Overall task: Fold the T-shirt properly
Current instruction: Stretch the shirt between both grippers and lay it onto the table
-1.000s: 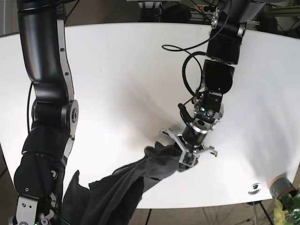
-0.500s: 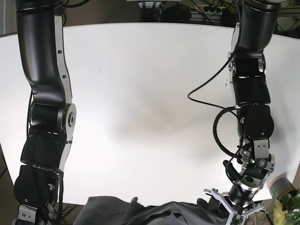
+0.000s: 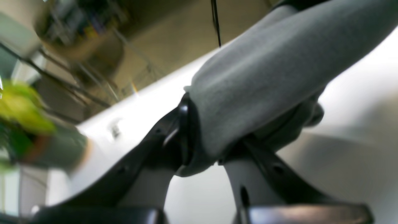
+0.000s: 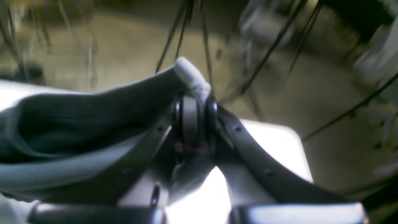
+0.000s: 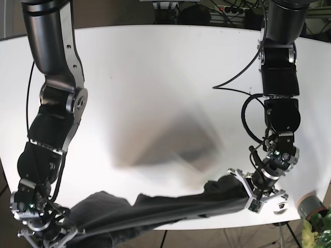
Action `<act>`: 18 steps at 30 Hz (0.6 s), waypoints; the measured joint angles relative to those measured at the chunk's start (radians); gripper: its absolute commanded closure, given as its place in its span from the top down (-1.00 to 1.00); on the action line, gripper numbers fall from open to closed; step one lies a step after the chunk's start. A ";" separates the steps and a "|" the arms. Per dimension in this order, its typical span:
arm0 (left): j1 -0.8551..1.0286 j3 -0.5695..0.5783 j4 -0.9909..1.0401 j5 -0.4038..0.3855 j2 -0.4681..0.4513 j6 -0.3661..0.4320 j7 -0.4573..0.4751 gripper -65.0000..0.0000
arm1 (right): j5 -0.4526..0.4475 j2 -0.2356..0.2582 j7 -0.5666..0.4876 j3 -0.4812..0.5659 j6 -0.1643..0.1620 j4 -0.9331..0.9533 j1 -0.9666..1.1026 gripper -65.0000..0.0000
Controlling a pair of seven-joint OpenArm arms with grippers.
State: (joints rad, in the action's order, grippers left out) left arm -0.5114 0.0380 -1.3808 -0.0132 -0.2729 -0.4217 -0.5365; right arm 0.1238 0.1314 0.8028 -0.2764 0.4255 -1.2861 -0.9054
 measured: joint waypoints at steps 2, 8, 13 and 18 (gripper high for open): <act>0.040 0.000 -0.002 0.000 0.000 0.001 0.005 -0.99 | -0.008 -0.011 -0.016 -0.022 0.003 -0.050 0.066 -0.92; 0.153 0.000 0.005 -0.003 0.001 0.001 0.006 -0.99 | -0.006 -0.032 -0.020 -0.094 -0.002 -0.124 0.237 -0.92; 0.232 -0.001 0.002 -0.005 0.000 0.001 0.008 -0.99 | -0.026 -0.038 -0.013 -0.121 -0.003 -0.192 0.372 -0.92; 0.319 -0.060 -0.003 -0.006 0.003 -0.007 0.010 -0.99 | -0.111 -0.050 -0.013 -0.159 -0.005 -0.278 0.486 -0.93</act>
State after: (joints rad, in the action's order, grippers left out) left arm -0.1928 -0.0216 -1.3842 -0.0189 -0.2699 -0.4286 -0.5266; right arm 0.0132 0.0818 0.7902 -0.4351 0.4202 -1.5639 -0.4198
